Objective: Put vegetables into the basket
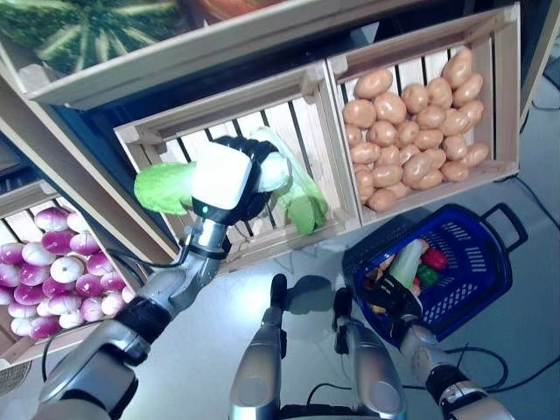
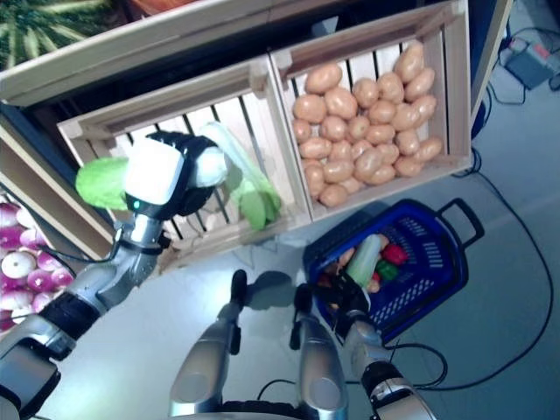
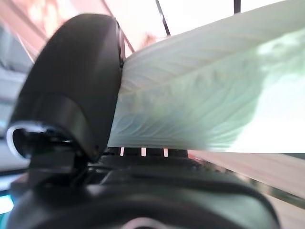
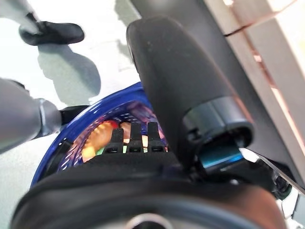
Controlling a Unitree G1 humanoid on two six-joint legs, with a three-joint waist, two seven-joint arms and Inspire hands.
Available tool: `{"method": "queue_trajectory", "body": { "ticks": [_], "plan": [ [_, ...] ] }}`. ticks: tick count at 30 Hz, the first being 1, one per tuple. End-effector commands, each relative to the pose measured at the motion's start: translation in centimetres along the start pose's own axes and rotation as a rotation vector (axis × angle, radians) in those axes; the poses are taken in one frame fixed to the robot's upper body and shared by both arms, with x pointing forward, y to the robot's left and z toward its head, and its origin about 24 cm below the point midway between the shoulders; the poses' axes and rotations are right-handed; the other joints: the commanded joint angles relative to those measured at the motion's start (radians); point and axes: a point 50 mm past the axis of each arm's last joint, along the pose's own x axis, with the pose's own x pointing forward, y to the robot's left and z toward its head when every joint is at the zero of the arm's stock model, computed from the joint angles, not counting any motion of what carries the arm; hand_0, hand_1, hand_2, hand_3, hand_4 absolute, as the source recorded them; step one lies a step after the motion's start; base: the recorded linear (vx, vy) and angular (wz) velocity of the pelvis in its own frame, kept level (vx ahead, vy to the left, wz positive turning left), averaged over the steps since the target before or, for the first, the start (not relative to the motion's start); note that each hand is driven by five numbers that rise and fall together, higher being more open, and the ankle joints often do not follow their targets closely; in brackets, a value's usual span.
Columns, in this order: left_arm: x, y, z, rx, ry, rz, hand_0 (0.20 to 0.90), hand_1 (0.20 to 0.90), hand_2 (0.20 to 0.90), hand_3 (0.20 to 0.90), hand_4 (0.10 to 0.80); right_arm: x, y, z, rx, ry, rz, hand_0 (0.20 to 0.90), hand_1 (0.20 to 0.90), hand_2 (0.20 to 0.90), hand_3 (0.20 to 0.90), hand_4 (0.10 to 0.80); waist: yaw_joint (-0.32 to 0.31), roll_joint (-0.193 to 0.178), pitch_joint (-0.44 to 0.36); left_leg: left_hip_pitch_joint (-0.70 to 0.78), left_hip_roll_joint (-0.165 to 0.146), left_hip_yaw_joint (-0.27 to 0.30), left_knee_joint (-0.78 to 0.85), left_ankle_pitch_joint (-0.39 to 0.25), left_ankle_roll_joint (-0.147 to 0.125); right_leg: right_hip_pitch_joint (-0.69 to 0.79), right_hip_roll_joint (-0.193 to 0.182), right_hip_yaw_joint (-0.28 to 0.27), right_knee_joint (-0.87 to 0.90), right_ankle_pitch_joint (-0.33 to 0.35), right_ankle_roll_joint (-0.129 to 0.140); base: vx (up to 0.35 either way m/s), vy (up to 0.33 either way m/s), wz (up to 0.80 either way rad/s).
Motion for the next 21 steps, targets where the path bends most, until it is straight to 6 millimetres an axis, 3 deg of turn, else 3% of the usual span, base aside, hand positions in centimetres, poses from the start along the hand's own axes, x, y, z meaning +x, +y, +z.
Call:
{"method": "queue_trajectory", "body": {
  "ticks": [1,9,21],
  "plan": [
    [1.4,1.9,2.0,-0.294,0.056,0.174,0.3,0.3,0.3,0.3,0.4,-1.9,-3.2,-3.4,0.029,0.047,-0.135,0.9,0.9,0.9,0.9,0.8,0.009,-0.051,-0.181,0.034,-0.015,0.015,0.051,-0.113,-0.026,0.117,-0.063,-0.012,-0.213,0.146,0.035,0.142,-0.022,0.03],
    [-0.3,0.6,3.6,-0.998,0.291,0.007,0.3,0.3,0.3,0.3,0.4,-3.4,-3.6,-7.1,0.071,0.174,-0.215,0.9,0.9,0.9,0.9,0.8,0.023,-0.052,-0.258,0.111,-0.013,0.014,0.061,-0.146,-0.012,0.196,-0.073,-0.029,-0.215,0.135,0.032,0.111,-0.011,0.06],
    [-1.6,-2.7,5.8,-1.815,0.582,-0.245,0.3,0.3,0.3,0.3,0.4,-3.4,-4.2,-7.4,0.079,0.212,-0.241,0.9,0.9,0.9,0.9,0.8,0.02,-0.039,-0.31,0.179,-0.011,0.019,0.045,-0.161,0.001,0.242,-0.079,-0.023,-0.216,0.133,0.04,0.068,0.028,0.0]
  ]
}}
